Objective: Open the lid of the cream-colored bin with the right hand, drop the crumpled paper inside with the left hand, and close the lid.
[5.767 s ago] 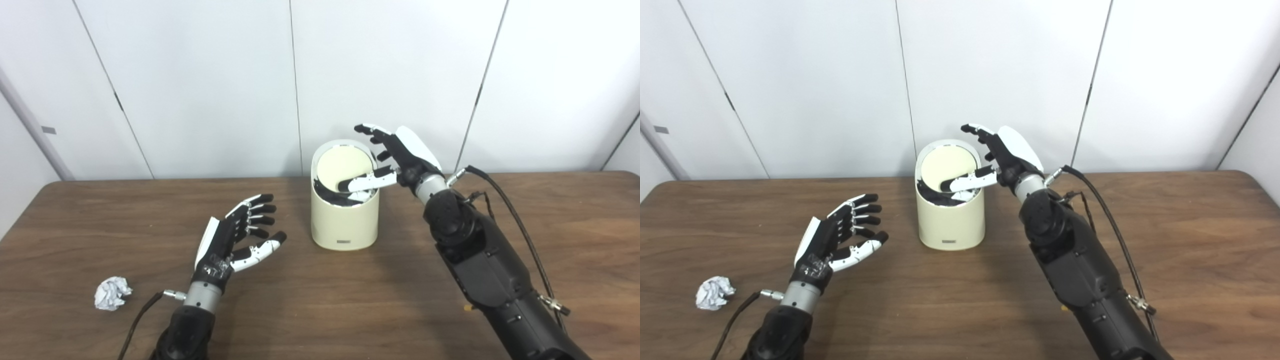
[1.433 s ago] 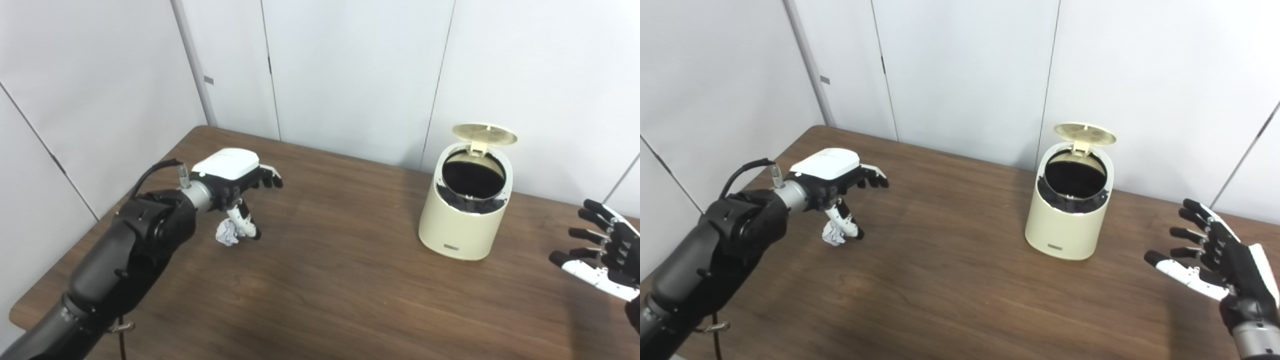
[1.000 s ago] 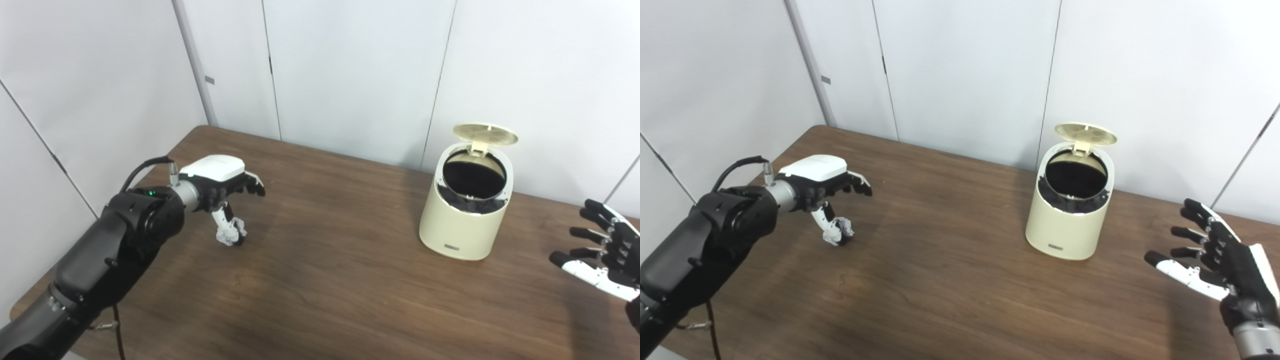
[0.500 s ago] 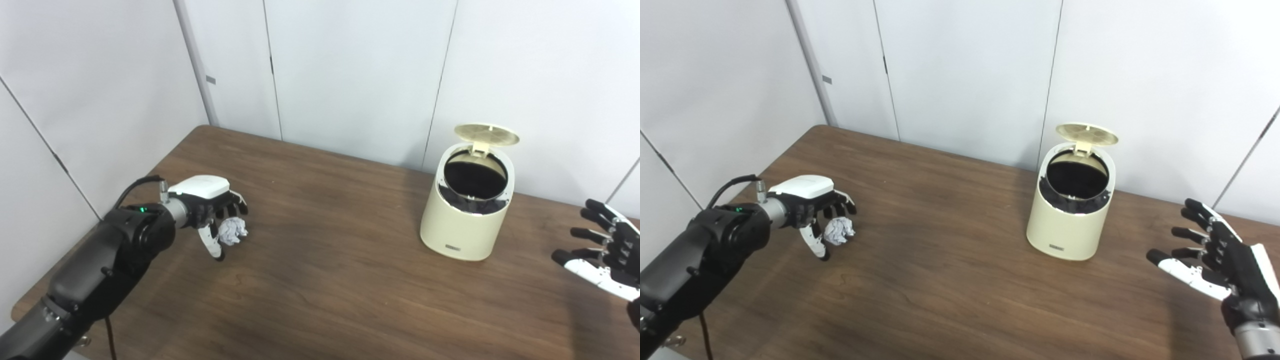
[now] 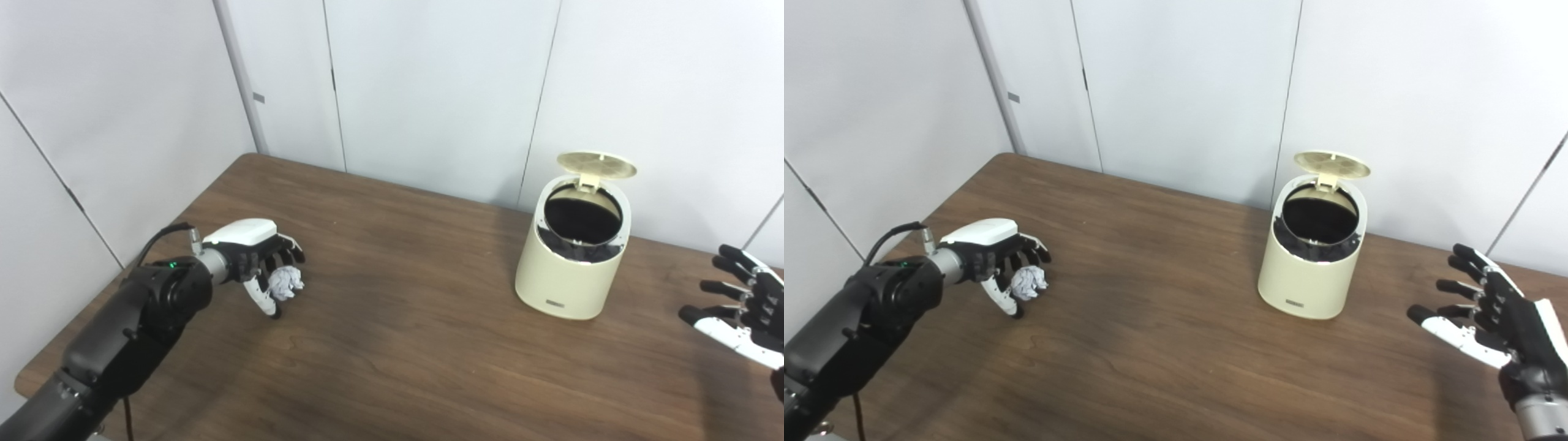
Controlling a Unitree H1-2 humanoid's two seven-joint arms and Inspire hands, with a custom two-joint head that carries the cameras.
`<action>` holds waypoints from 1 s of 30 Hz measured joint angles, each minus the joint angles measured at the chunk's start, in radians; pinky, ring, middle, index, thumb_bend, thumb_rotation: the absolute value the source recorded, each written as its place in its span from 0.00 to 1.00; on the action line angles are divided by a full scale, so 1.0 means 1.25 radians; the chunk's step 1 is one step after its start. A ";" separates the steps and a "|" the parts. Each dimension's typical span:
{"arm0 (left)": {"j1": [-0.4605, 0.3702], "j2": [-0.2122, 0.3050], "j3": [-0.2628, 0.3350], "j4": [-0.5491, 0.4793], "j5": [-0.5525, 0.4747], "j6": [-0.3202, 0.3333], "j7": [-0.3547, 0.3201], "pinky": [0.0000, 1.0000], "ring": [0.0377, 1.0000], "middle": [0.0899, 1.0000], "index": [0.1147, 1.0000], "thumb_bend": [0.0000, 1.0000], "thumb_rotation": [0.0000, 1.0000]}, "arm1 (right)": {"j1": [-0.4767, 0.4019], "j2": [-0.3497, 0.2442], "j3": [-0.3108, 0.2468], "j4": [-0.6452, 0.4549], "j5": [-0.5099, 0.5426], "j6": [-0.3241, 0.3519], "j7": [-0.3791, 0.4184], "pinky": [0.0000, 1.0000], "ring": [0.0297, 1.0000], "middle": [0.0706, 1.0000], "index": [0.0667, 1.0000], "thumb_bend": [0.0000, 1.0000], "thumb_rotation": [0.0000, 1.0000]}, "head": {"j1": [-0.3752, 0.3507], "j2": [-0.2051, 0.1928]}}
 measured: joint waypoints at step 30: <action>0.007 -0.036 -0.011 0.070 -0.047 -0.088 0.143 0.37 0.36 0.41 0.47 0.50 0.00 | -0.003 -0.012 0.000 -0.025 -0.010 0.034 0.000 0.53 0.73 0.84 0.83 0.72 0.28 | -0.006 0.011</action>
